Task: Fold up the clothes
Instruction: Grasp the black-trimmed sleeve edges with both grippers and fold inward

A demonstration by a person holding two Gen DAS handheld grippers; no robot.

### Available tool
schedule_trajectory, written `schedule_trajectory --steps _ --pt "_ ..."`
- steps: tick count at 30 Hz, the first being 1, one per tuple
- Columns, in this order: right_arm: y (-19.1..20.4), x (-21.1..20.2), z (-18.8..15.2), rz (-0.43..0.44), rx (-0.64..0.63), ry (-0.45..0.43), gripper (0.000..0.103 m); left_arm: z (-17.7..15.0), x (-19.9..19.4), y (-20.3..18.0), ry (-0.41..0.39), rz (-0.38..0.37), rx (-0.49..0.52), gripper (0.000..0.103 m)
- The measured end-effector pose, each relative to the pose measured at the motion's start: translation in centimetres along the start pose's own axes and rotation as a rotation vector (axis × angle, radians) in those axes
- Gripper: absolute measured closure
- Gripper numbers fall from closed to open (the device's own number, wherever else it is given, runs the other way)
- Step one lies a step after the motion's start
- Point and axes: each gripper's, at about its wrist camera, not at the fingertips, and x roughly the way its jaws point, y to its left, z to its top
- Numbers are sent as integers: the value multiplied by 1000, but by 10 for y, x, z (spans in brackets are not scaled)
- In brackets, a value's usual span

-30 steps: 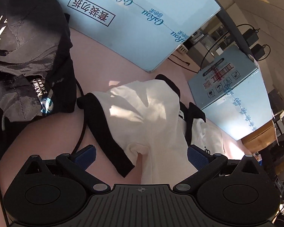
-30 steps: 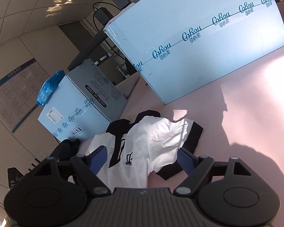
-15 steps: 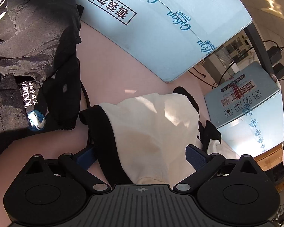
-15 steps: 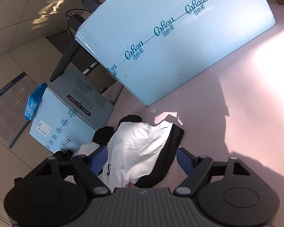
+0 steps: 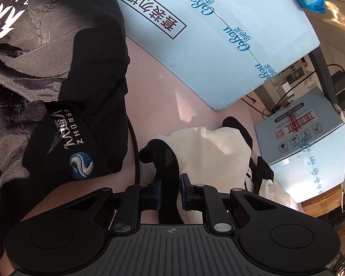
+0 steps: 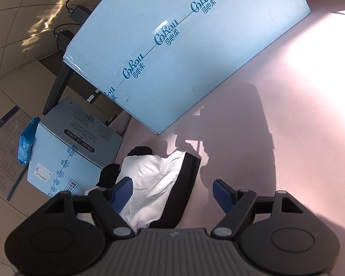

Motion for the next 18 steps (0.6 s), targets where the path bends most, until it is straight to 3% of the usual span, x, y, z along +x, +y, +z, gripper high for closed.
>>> schedule_trajectory --steps 3,6,9,11,16,18 --pt "0 11 0 -10 8 25 24 3 -2 5 -2 -8 -20 88" --pt "1 26 1 32 29 75 31 5 -11 7 -26 -16 -16 88" --pt "-5 39 1 87 104 118 48 4 -8 8 -4 -18 -12 88" --pt "-5 44 1 62 100 114 63 -2 1 6 30 -17 2 89" --pt "-3 56 2 34 110 122 80 -2 8 1 48 -30 15 88" --pt "0 57 3 9 94 125 80 -2 9 0 49 -32 20 88"
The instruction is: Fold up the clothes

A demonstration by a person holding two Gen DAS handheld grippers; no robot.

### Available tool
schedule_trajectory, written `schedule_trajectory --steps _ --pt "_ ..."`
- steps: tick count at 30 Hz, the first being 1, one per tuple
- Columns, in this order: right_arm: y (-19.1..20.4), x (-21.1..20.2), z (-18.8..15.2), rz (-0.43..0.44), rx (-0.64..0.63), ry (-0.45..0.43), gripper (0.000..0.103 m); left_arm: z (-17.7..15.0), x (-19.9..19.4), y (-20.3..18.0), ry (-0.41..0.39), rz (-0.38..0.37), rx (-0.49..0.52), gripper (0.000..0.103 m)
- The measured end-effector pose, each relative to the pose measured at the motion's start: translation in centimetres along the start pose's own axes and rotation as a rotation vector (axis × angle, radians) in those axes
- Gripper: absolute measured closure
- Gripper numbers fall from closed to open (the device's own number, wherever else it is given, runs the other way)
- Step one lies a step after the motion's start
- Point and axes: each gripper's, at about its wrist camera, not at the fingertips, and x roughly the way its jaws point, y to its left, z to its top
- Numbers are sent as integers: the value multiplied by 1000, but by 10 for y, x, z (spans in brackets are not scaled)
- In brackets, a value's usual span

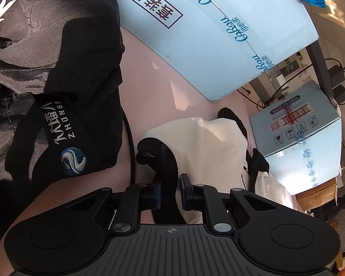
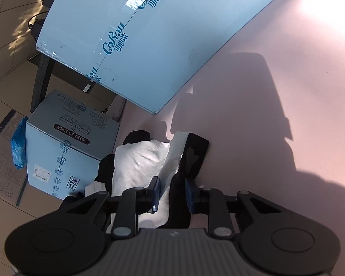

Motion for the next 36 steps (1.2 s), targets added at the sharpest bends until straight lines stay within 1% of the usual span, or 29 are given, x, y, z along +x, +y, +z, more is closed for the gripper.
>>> schedule_trajectory --steps 3,4,6,7,8,10,12,14,18,21,24,26,27,29,30,31,32,33,34,35,36 --pt "12 -4 0 -103 -98 -39 80 -2 -1 -2 -2 7 25 88" --pt "13 -3 0 -118 -122 -35 80 -2 0 -2 -1 8 26 88" --pt "12 4 1 -114 -129 -19 81 -1 2 -3 0 9 27 88" --pt "11 7 2 -120 -137 -15 91 -1 3 -5 0 14 36 88" --pt "11 10 3 -131 -144 -15 97 -1 4 -7 -1 21 49 89" --pt "8 13 6 -137 -123 -40 98 -1 6 -13 1 33 85 94" --pt "8 9 7 -138 -120 -78 98 1 6 -16 3 33 111 97" --pt "13 0 8 -156 -166 -115 98 5 4 -21 -3 41 134 97" --pt "31 -20 10 -188 -266 -182 98 18 -4 -32 -42 51 175 98" --pt "37 -28 15 -192 -277 -199 98 31 -6 -41 -66 74 208 98" --pt "42 -31 18 -201 -292 -223 98 40 -3 -44 -87 114 232 98" --pt "43 -33 18 -204 -297 -236 98 43 2 -40 -69 126 221 98" --pt "40 -32 18 -202 -275 -229 98 44 6 -34 -48 131 199 97" --pt "25 -23 19 -199 -179 -180 98 42 16 -18 13 137 143 97" --pt "19 -20 19 -198 -153 -163 98 42 17 -11 26 126 115 97" --pt "13 -18 20 -196 -131 -149 94 41 15 -6 21 104 90 96" --pt "7 -15 20 -194 -110 -134 90 42 11 -2 15 82 63 91" --pt "6 -19 20 -189 -104 -140 87 43 6 1 7 59 36 80" --pt "10 -23 19 -185 -120 -154 76 44 -1 1 -4 49 21 73" --pt "13 -28 17 -183 -141 -169 62 45 -10 -1 -18 47 16 59" --pt "22 -38 14 -181 -185 -202 56 45 -17 -5 -31 58 23 40"
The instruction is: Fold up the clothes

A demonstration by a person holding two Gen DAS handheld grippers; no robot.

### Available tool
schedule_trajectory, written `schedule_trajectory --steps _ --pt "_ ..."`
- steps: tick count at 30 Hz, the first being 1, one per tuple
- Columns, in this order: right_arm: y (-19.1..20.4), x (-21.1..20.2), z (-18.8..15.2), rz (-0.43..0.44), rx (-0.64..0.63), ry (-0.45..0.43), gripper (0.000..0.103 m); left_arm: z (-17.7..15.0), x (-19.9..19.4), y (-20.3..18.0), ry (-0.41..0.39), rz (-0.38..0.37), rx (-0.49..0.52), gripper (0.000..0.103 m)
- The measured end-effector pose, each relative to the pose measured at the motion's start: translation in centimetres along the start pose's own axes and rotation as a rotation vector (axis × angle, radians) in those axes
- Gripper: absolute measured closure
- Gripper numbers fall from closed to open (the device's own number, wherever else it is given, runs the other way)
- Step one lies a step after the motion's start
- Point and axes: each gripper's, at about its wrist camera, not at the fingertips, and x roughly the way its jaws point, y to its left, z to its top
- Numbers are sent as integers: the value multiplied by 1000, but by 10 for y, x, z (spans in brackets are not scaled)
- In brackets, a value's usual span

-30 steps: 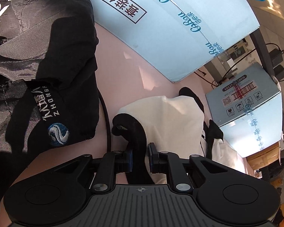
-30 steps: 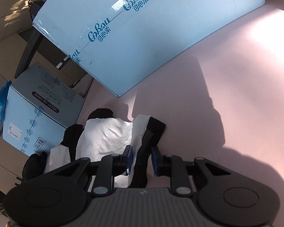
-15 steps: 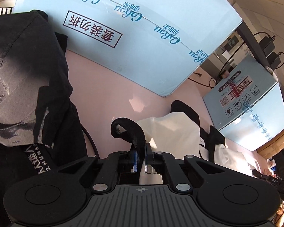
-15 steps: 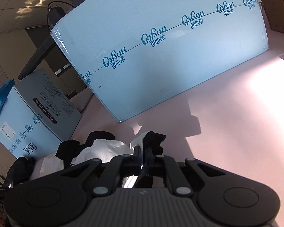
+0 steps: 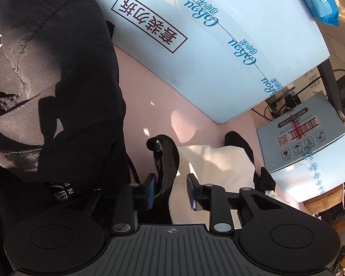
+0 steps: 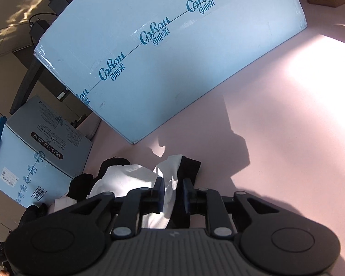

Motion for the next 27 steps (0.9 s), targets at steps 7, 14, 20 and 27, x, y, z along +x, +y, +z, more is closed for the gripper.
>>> schedule_trajectory --steps 7,14,20,27 --pt "44 -79 -14 186 -212 53 39 -54 -72 -64 -17 19 307 22" --pt "72 -160 -90 223 -447 179 36 -179 -115 -96 128 -21 598 20" --pt "82 -198 -158 195 -584 223 37 -260 -129 -104 131 68 830 20" --pt "89 -215 -199 162 -696 186 43 -296 -125 -106 77 167 939 20"
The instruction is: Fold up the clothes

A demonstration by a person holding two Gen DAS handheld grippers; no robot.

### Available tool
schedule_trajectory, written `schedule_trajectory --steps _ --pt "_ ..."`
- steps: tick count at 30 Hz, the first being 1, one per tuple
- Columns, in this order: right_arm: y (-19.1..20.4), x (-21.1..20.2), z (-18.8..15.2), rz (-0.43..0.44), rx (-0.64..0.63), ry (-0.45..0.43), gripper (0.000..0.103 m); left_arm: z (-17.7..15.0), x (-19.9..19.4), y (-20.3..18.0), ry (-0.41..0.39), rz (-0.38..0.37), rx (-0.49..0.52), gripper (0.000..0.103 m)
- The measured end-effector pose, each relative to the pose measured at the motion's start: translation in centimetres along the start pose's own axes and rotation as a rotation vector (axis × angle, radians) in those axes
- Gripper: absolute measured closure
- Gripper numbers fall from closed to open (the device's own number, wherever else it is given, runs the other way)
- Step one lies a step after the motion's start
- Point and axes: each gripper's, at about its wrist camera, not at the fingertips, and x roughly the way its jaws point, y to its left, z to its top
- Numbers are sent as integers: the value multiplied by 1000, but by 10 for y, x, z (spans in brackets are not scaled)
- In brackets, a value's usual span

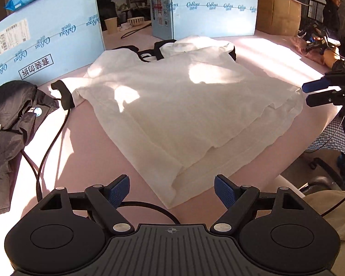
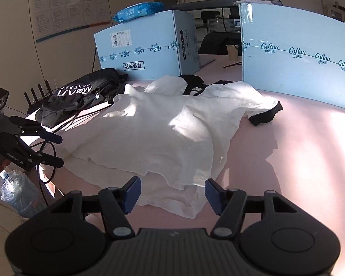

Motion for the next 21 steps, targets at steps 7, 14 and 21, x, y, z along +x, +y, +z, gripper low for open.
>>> schedule_trajectory --steps 7,14,21 --pt "15 14 -14 -140 -103 -17 50 -3 8 -9 -33 134 51 20" --pt "8 21 -21 -243 -113 -10 56 -5 6 12 -40 116 -38 20" --pt "-10 31 -24 -233 -39 -9 56 -9 15 26 -58 122 -121 20"
